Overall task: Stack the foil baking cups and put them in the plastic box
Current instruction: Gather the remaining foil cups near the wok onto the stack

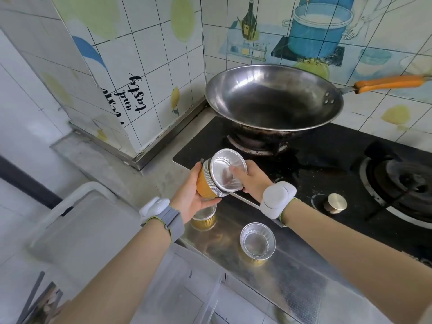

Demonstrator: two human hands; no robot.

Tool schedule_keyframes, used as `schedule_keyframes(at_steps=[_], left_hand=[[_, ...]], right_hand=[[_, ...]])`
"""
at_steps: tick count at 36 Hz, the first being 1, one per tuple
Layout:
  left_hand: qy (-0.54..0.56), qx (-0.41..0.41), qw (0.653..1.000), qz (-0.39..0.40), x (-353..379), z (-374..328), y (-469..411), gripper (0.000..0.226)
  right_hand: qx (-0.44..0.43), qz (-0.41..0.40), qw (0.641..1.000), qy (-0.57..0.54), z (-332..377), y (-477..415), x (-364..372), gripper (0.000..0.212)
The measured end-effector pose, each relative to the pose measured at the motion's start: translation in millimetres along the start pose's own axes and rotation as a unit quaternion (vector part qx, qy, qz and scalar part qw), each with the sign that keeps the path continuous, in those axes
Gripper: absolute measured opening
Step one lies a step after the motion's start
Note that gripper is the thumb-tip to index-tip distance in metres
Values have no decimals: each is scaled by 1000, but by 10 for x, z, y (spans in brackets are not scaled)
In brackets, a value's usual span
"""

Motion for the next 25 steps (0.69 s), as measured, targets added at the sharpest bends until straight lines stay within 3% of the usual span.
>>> schedule_keyframes(at_steps=[10,15,18,22,25], left_hand=[[-30,-17,998,44,55,59,38,40],[-28,-27,998,46,23,88,31,56],[-24,-26,998,43,29,89,28,53],[-16,-17,999,25,43,79,49,27],[-17,-21,999,24,14,106,26,33]], right_hand=[[10,22,1000,7,3,54,112,47],[-4,90,996,-24,55,155,245,51],[-11,130,991,7,68,210,341,57],[-22,151,987,55,106,277,451,64],[-16,153,986,59,97,290,498,64]])
Point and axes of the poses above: each hand's wrist, its own y-axis away from the middle knuckle, its own x-axis out of the palm, z = x × y, the point moved 9 cm from there along -y, towards the middle knuckle, and after that the axes turned 2 degrees about x, right-handed, at the moved point
